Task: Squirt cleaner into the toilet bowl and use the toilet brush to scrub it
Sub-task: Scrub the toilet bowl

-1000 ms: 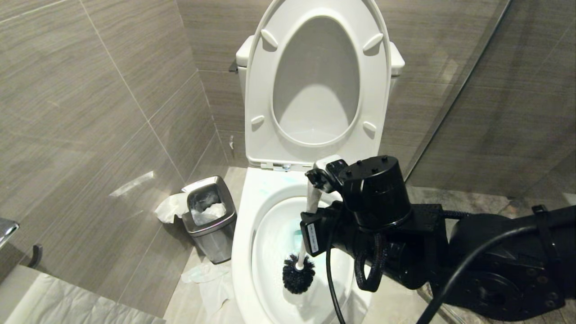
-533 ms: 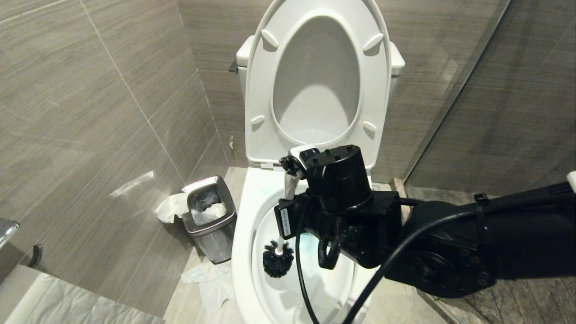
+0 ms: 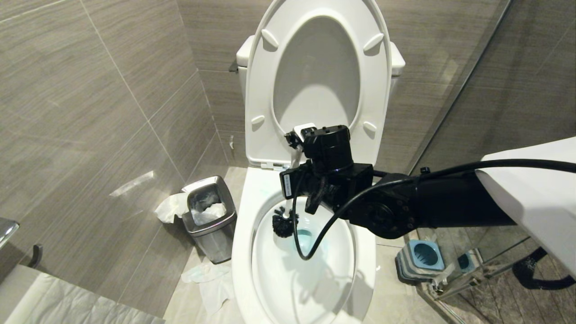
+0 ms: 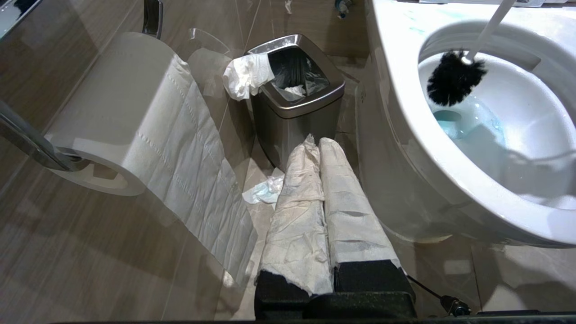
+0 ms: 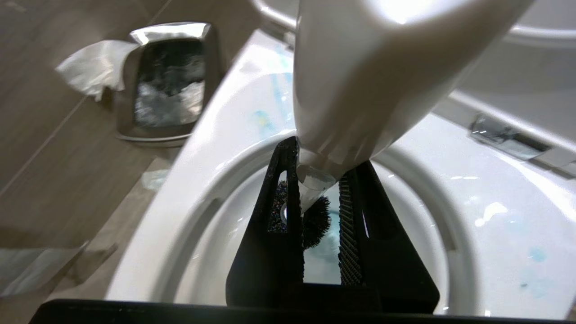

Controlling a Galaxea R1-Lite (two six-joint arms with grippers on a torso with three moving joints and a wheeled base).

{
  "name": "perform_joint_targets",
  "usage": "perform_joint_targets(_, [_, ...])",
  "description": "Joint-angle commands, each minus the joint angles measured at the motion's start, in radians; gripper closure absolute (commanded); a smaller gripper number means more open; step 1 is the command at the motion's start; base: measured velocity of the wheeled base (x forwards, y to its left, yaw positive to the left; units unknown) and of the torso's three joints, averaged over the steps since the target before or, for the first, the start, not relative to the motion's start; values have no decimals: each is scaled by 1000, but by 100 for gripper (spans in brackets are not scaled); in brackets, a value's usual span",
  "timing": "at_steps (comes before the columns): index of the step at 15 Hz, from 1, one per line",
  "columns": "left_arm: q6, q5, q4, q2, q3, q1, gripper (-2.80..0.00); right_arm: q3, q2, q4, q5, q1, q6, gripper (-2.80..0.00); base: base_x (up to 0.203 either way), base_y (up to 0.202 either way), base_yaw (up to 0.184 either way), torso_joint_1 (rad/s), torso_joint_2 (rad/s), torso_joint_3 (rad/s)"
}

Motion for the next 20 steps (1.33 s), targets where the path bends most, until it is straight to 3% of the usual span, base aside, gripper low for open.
perform_joint_targets(1, [0,0,0,0,2,0,0,-20,15,-2,-1,-51,-11,0,0,0,0,0,0,0])
perform_joint_targets(7, [0,0,0,0,2,0,0,88,-68,4,4,-114,-16,0,0,0,0,0,0,0])
perform_joint_targets(15, [0,0,0,0,2,0,0,321,-240,0,29,-78,-11,0,0,0,0,0,0,0])
perform_joint_targets(20, [0,0,0,0,2,0,0,281,-279,0,42,-35,-10,0,0,0,0,0,0,0])
